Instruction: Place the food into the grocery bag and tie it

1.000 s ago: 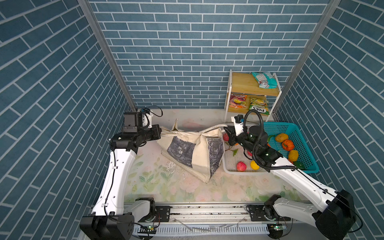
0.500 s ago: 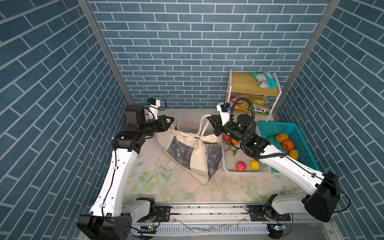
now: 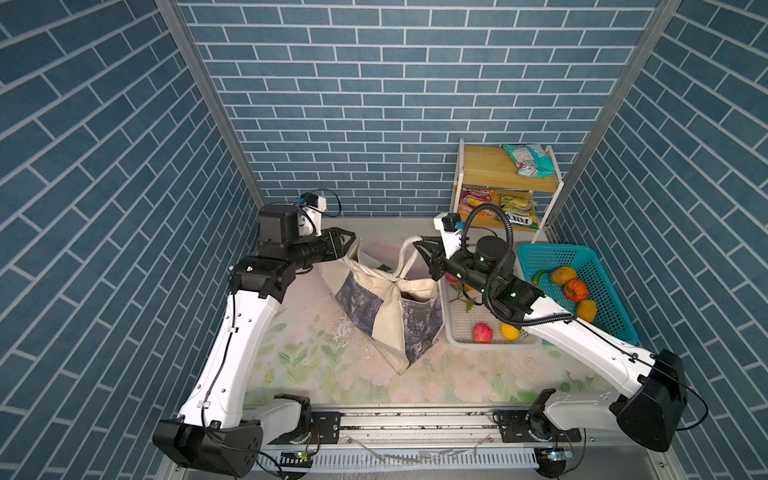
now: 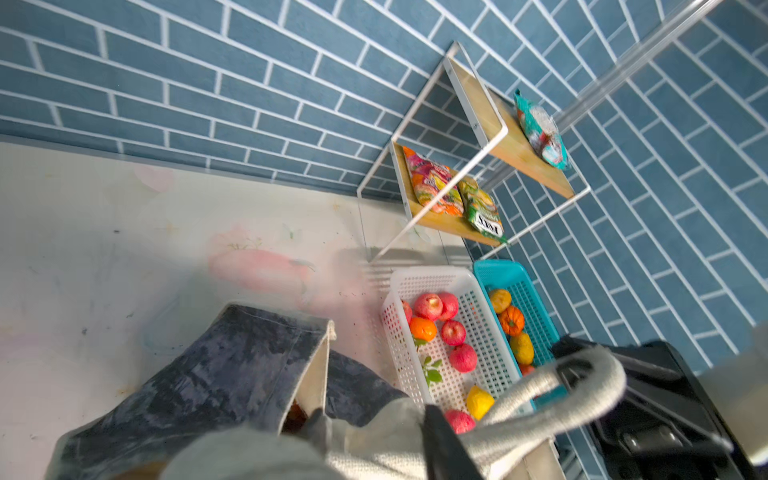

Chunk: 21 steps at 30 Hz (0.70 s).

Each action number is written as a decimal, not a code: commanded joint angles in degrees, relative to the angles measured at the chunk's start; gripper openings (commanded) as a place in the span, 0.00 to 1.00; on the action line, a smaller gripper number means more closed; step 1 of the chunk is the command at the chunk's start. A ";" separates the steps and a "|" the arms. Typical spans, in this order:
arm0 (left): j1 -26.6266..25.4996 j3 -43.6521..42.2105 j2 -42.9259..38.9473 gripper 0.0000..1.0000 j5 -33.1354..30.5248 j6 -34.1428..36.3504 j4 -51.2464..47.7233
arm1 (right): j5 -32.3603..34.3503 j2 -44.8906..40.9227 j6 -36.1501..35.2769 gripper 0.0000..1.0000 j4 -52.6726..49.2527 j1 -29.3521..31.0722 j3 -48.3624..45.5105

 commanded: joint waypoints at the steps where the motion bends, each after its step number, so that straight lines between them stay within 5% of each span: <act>1: -0.35 1.31 -3.40 0.60 -6.54 2.68 -5.45 | 1.65 -3.62 -1.28 0.33 -0.82 0.41 -0.96; 9: -0.35 1.64 -10.26 0.98 -16.51 4.08 -12.07 | 5.92 -10.80 -4.09 0.63 -4.66 0.34 -4.88; 15: -0.35 0.70 -17.92 1.00 -26.44 4.26 -16.08 | 10.02 -18.03 -5.90 0.74 -10.92 0.34 -6.59; 21: -0.35 -7.74 -29.33 1.00 -44.43 3.54 -14.43 | 21.68 -24.74 -8.90 0.78 -21.10 -0.45 -8.69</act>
